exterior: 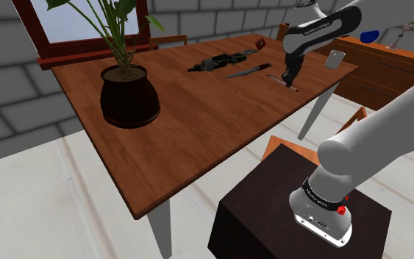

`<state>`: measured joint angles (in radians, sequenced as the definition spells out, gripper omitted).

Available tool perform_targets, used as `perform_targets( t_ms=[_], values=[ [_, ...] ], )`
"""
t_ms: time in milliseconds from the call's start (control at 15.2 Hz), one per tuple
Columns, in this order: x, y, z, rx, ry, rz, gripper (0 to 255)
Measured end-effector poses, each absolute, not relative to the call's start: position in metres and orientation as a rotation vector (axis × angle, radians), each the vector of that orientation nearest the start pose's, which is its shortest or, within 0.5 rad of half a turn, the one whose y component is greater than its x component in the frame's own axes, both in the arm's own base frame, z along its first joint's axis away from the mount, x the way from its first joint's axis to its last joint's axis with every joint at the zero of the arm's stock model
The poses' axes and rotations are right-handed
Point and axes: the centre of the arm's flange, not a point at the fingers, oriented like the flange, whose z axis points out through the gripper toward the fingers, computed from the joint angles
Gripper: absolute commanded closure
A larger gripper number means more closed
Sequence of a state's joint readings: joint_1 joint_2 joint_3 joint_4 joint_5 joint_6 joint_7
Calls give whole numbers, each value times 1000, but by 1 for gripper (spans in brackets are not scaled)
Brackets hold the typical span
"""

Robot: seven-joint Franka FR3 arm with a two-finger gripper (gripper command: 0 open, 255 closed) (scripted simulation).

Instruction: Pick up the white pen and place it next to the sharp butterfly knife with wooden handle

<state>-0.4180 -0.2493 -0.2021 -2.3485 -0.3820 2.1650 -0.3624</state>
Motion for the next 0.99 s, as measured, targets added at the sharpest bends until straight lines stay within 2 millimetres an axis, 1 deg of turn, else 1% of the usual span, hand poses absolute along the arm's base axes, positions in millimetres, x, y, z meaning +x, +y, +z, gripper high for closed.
perform_targets(
  t_ms=[264, 660, 726, 990],
  values=[
    [376, -288, 414, -3410, 82, 122, 255],
    [374, -287, 411, -3410, 82, 121, 255],
    [374, -287, 411, -3410, 82, 121, 0],
    [374, -287, 411, -3410, 82, 121, 0]
  ],
)
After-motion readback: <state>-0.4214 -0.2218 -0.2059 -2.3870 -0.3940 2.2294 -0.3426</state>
